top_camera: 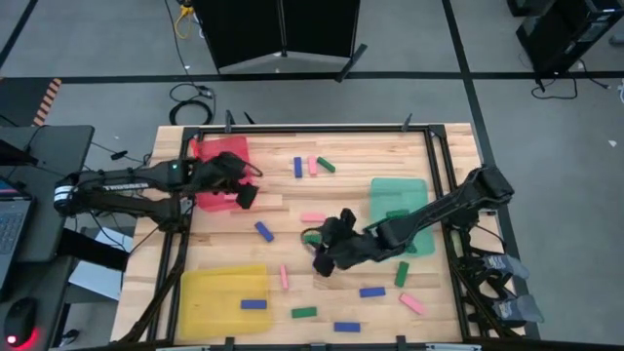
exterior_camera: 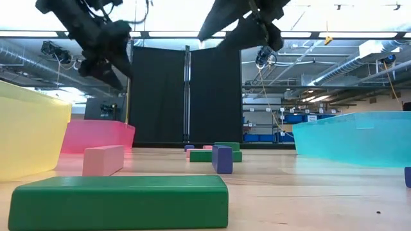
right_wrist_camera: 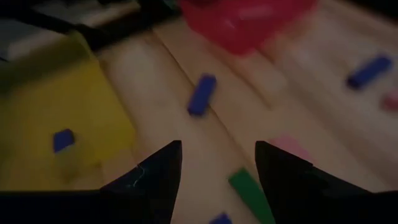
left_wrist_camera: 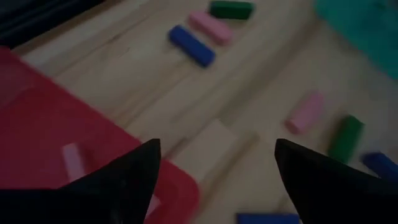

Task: Sort blocks
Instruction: Put the blue block into the yellow bin

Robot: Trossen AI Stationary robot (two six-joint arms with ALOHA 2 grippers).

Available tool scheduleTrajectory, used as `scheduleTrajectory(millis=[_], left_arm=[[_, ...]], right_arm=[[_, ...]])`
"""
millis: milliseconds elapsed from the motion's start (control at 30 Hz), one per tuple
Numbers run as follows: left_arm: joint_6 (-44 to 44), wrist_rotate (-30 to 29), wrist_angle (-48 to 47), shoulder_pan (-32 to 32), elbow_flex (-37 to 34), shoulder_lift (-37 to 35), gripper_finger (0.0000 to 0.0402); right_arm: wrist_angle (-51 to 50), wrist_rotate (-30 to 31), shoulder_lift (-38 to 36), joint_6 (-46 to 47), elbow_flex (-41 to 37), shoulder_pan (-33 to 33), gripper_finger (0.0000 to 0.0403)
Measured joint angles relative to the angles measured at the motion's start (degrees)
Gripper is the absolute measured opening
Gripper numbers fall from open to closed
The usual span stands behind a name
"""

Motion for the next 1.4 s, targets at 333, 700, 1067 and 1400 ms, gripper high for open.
scheduleTrajectory(millis=[333,700,1067,1400], left_arm=[[-1.59,-5.14,1.67,-14.44,0.00,-6.05,0.0277],[-1.48,-6.27,3.98,-20.30,0.00,-6.16,0.0250],[-1.28,-7.17,4.32,-22.38,0.00,-6.18,0.0248],[-0.41,-7.25,4.45,-22.38,0.00,-6.16,0.0248]], right_arm=[[-24.99,-3.69,14.49,23.12,18.29,1.57,0.0219],[-32.98,-6.84,25.37,36.87,26.87,2.07,0.0267],[-32.48,-7.82,29.96,42.51,27.15,2.76,0.0264],[-32.10,-6.59,32.28,43.70,27.20,3.65,0.0188]])
